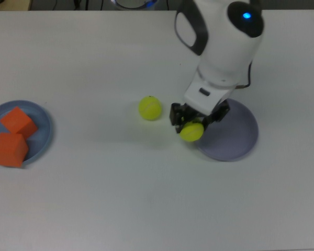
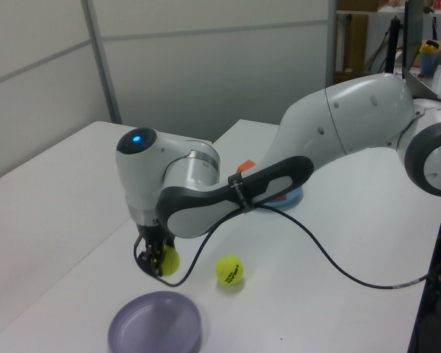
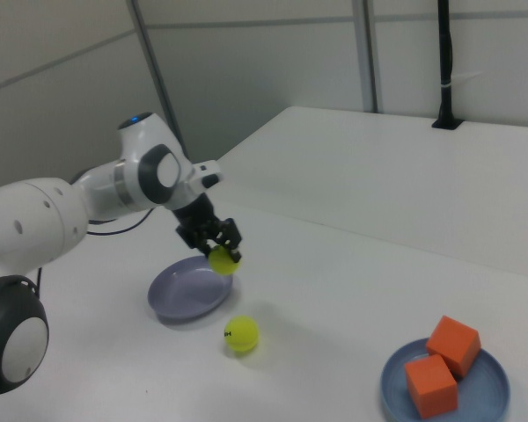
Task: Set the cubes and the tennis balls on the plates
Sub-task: 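Carry the tennis ball onto the lavender plate and release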
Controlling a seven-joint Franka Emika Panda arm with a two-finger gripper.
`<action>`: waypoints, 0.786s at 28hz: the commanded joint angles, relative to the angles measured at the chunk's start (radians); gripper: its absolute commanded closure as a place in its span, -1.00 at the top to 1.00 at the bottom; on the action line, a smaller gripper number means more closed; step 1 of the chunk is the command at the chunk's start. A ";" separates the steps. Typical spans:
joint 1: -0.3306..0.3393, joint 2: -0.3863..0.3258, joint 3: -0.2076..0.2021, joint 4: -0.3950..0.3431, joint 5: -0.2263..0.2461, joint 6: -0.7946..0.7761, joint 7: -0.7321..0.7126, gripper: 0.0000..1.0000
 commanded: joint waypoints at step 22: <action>0.076 -0.038 -0.036 -0.030 -0.062 -0.256 0.009 1.00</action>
